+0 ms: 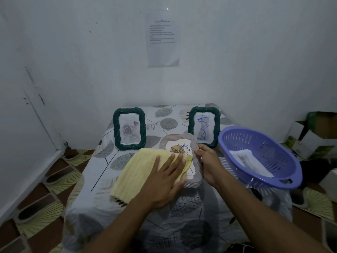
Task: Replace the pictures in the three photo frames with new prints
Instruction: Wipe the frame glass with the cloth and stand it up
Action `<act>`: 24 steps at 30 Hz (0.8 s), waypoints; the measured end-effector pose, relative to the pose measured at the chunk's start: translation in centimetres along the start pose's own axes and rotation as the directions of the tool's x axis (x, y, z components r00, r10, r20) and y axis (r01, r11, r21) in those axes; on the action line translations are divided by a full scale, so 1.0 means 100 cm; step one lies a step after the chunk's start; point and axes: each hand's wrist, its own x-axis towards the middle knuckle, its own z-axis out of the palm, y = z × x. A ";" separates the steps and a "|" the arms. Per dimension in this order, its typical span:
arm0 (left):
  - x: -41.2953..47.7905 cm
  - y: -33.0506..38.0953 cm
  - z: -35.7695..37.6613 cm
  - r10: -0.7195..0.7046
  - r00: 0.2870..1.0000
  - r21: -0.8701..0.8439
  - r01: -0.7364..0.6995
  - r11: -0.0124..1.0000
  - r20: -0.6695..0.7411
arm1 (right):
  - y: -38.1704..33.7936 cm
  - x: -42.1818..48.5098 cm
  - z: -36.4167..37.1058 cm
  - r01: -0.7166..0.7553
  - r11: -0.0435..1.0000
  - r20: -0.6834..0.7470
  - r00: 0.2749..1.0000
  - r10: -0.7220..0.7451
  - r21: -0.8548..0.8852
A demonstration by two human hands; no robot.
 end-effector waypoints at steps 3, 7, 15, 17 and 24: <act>0.006 -0.004 -0.010 -0.112 0.993 0.017 0.113 0.994 -0.025 | 0.001 -0.003 0.005 0.003 1.000 0.003 1.000 -0.003 0.005; 0.022 -0.008 -0.026 -0.174 0.984 -0.006 0.173 0.985 -0.031 | 0.008 -0.011 0.012 -0.017 0.999 0.046 0.999 0.016 0.028; 0.007 -0.006 -0.017 0.022 1.000 -0.034 -0.023 0.999 -0.013 | 0.003 -0.011 0.003 -0.023 0.996 0.045 0.999 0.019 0.088; 0.014 -0.008 -0.022 -0.069 0.997 -0.017 0.068 0.998 -0.037 | 0.008 -0.014 0.007 -0.031 0.994 0.072 0.997 0.024 0.105; 0.014 -0.001 -0.018 0.071 0.997 -0.042 -0.072 0.996 -0.036 | 0.010 -0.013 0.002 -0.045 0.985 0.061 0.998 0.035 0.168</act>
